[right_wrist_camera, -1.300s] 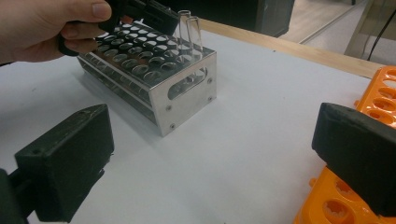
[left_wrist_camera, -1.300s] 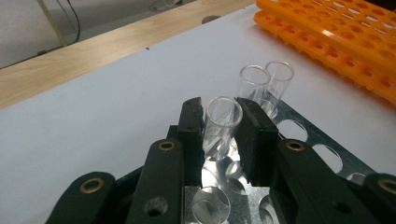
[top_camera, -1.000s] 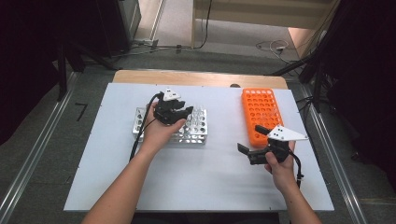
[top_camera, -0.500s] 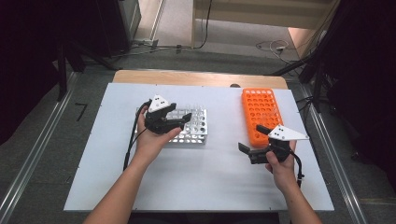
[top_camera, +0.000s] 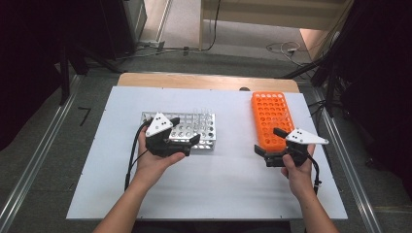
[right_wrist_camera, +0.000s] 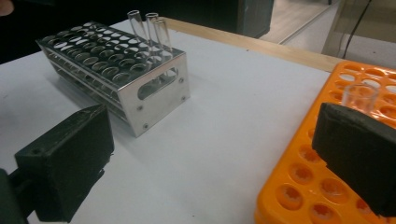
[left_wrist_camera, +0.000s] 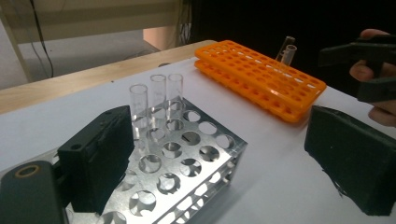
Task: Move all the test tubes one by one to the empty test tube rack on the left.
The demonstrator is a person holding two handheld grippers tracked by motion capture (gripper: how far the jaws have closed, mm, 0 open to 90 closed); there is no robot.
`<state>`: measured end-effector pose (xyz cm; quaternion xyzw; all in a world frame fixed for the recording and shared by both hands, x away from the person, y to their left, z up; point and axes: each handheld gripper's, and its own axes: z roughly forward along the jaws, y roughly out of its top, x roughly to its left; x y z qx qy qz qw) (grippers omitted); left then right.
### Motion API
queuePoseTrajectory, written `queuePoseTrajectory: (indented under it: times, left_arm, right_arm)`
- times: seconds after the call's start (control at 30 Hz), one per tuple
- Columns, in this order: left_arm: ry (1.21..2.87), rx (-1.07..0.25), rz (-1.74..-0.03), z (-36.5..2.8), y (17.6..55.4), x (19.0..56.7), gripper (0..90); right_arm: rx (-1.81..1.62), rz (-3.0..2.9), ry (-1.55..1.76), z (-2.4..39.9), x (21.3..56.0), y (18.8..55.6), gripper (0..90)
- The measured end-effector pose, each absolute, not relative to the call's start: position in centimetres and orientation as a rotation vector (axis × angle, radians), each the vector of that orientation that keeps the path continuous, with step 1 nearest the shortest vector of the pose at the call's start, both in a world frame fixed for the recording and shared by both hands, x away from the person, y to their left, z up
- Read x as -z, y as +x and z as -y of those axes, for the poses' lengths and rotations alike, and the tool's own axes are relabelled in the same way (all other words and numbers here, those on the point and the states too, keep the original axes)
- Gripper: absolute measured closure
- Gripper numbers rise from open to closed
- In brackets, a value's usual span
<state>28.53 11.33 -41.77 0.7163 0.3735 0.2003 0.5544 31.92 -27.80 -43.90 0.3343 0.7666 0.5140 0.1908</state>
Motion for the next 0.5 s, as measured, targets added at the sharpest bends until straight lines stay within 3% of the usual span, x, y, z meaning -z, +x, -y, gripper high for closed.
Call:
queuePoseTrajectory:
  times: [0.2,0.5]
  left_arm:
    - [1.699,-0.454,-0.840,-11.1,27.1,42.0,1.2]
    - [1.687,-0.428,-0.808,-10.9,25.8,42.6,0.0]
  right_arm:
    - [-1.438,-2.106,0.990,29.3,43.7,32.5,0.0]
    - [-1.385,-2.097,1.078,30.9,44.3,34.5,3.6]
